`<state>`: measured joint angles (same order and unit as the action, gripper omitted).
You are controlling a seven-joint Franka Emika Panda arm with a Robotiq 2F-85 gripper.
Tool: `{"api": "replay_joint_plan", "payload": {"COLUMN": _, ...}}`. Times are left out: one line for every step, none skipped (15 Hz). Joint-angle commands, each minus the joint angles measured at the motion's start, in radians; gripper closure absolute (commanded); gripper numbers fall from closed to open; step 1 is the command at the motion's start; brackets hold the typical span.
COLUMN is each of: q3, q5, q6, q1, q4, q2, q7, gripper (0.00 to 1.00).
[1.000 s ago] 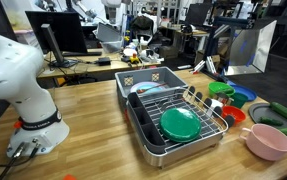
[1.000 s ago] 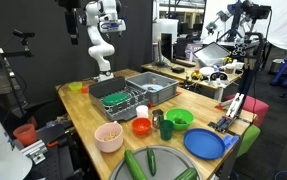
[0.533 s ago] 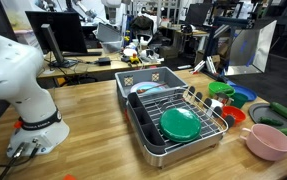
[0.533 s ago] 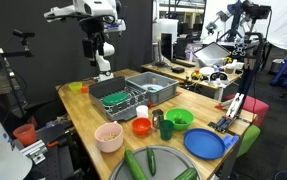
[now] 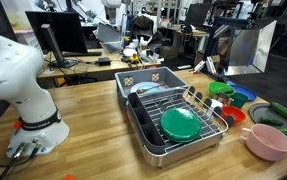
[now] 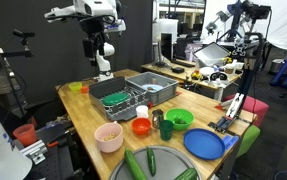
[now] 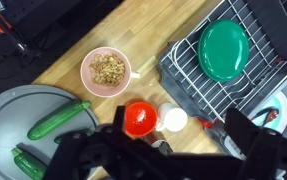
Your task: Pick up the green object on the tray and put it in the green bowl
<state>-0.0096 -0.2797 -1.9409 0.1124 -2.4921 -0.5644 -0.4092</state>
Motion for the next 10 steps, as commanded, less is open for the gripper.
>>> {"api": "replay_joint_plan", "payload": {"q3": 0.0, "q5": -0.013, "q6": 0.003, "q1": 0.014, "q4": 0.01, "q2": 0.021, "q7": -0.024, "gripper": 0.0}}
{"api": "replay_joint_plan", "payload": {"q3": 0.002, "q5": -0.02, "q6": -0.019, "q1": 0.028, "q4": 0.01, "q2": 0.036, "q7": -0.066, "gripper": 0.0}}
{"api": "replay_joint_plan", "payload": {"q3": 0.001, "q5": -0.024, "q6": -0.066, "q1": 0.049, "q4": 0.006, "q2": 0.057, "q7": -0.116, "gripper": 0.0}}
{"api": "replay_joint_plan", "payload": {"q3": -0.007, "q5": -0.025, "q6": -0.102, "q1": 0.062, "q4": 0.009, "q2": 0.083, "q7": -0.141, "gripper": 0.0}}
{"api": "replay_joint_plan", "payload": {"q3": -0.014, "q5": -0.026, "q6": -0.166, "q1": 0.076, "q4": 0.001, "q2": 0.107, "q7": -0.162, "gripper": 0.0}}
{"api": "replay_joint_plan", "payload": {"q3": -0.023, "q5": -0.029, "q6": -0.214, "q1": 0.09, "q4": 0.002, "q2": 0.142, "q7": -0.188, "gripper": 0.0}}
{"api": "replay_joint_plan", "payload": {"q3": -0.034, "q5": -0.032, "q6": -0.258, "q1": 0.1, "q4": 0.001, "q2": 0.178, "q7": -0.214, "gripper": 0.0}}
{"api": "replay_joint_plan", "payload": {"q3": -0.043, "q5": -0.034, "q6": -0.299, "q1": 0.108, "q4": 0.003, "q2": 0.214, "q7": -0.247, "gripper": 0.0}}
{"api": "replay_joint_plan", "payload": {"q3": -0.053, "q5": -0.037, "q6": -0.339, "q1": 0.114, "q4": 0.005, "q2": 0.255, "q7": -0.278, "gripper": 0.0}}
{"api": "replay_joint_plan", "payload": {"q3": -0.063, "q5": -0.036, "q6": -0.378, "q1": 0.118, "q4": 0.009, "q2": 0.295, "q7": -0.313, "gripper": 0.0}}
